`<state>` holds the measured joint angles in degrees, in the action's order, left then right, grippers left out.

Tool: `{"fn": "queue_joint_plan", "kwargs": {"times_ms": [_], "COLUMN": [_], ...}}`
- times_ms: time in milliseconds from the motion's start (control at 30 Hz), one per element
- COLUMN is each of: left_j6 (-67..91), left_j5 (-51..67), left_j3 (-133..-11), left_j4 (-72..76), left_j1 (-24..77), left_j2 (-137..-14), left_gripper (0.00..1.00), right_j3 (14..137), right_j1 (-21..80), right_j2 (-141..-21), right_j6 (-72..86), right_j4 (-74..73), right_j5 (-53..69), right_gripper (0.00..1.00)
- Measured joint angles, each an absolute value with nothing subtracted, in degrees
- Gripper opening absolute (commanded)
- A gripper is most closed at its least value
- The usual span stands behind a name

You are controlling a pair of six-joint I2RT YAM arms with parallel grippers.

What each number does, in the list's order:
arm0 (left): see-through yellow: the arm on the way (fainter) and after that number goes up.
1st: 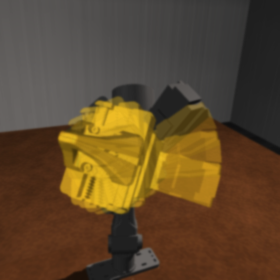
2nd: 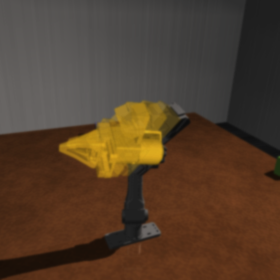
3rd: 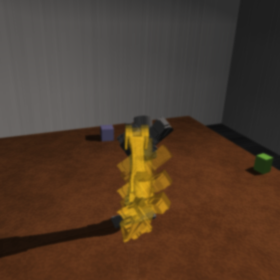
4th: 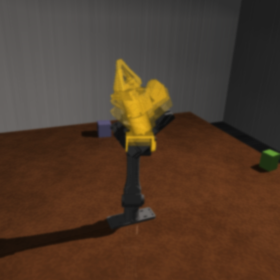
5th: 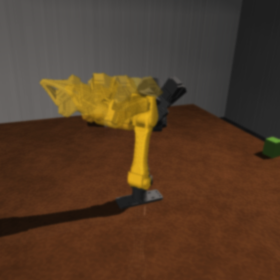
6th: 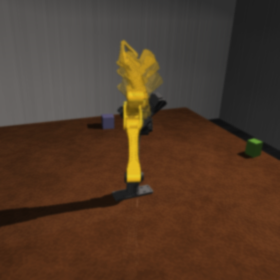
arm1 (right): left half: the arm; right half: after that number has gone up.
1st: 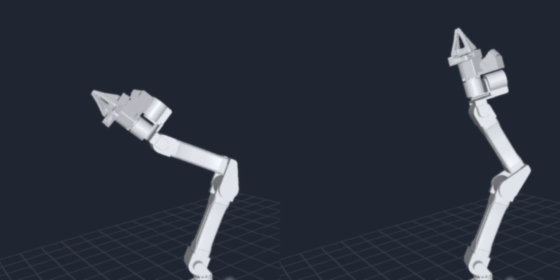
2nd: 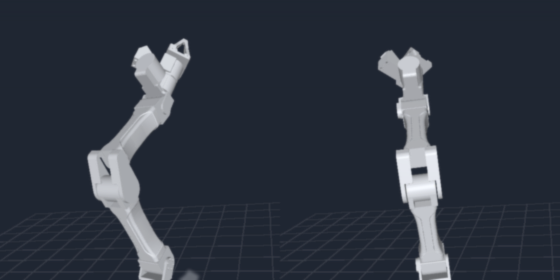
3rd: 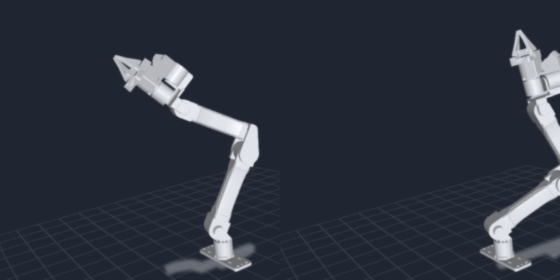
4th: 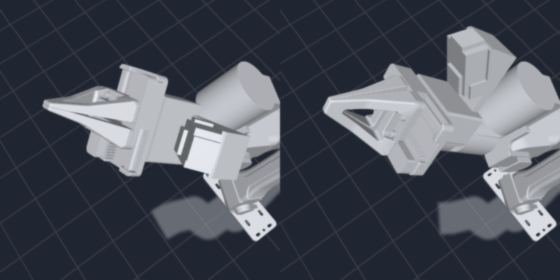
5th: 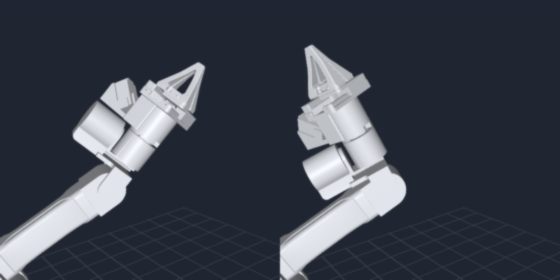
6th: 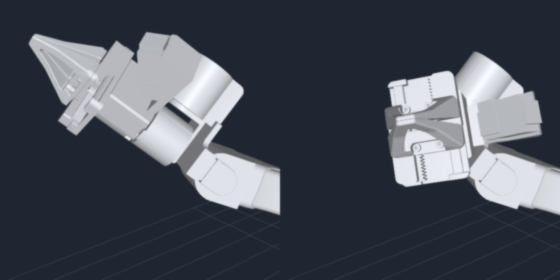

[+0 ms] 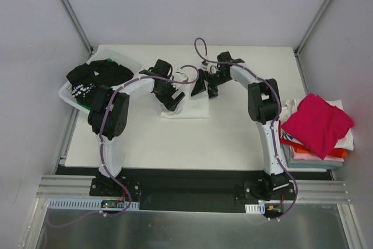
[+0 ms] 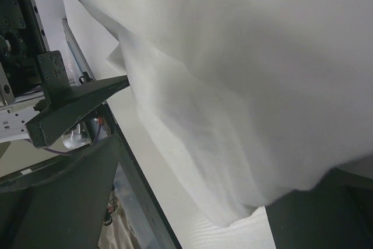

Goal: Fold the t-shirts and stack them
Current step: Put the neatly folded tshirt into the corner of the board with the right arm

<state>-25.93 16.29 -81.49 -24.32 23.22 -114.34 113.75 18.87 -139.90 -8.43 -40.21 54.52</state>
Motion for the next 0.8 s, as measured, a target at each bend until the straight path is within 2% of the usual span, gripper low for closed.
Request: {"fn": "queue_joint_plan", "kwargs": {"times_ms": [267,367,400,500,567,667,700,767,800], "left_j6": [-25.93,-25.98,-25.98,-25.98,-26.00,-26.02,-26.02,-26.04,-26.04], "left_j5": [16.29,16.25,16.25,16.23,16.23,16.21,16.19,16.14,16.12], "left_j3": [-82.37,-82.37,-82.37,-82.37,-82.37,-82.37,-82.37,-82.37,-82.37], "left_j4": [-26.06,-26.41,-26.50,-26.63,-26.65,-26.68,-26.68,-26.68,-26.68], "left_j1": [23.29,23.29,23.29,23.29,23.29,23.29,23.29,23.29,23.29], "left_j2": [-114.34,-114.34,-114.34,-114.34,-114.34,-114.34,-114.34,-114.34,-114.34], "left_gripper": [0.99,0.99,0.99,1.00,0.99,0.99,0.99,0.99,0.99], "right_j3": [113.49,113.30,113.16,112.81,112.68,112.51,112.49,112.49,112.49], "right_j1": [20.95,21.37,21.47,21.63,21.71,21.82,21.89,22.04,22.13], "right_j2": [-139.90,-139.90,-139.90,-139.92,-140.16,-140.35,-140.35,-140.35,-140.35], "right_j6": [-8.56,-8.67,-8.78,-9.41,-9.85,-10.63,-10.96,-11.73,-12.05], "right_j4": [-40.69,-40.88,-40.91,-41.08,-41.52,-42.39,-42.74,-43.33,-43.62], "right_j5": [54.98,55.20,55.24,54.61,53.95,52.86,52.64,52.27,52.18], "right_gripper": [0.94,0.87,0.78,0.62,0.55,0.37,0.22,0.05,0.01]}}
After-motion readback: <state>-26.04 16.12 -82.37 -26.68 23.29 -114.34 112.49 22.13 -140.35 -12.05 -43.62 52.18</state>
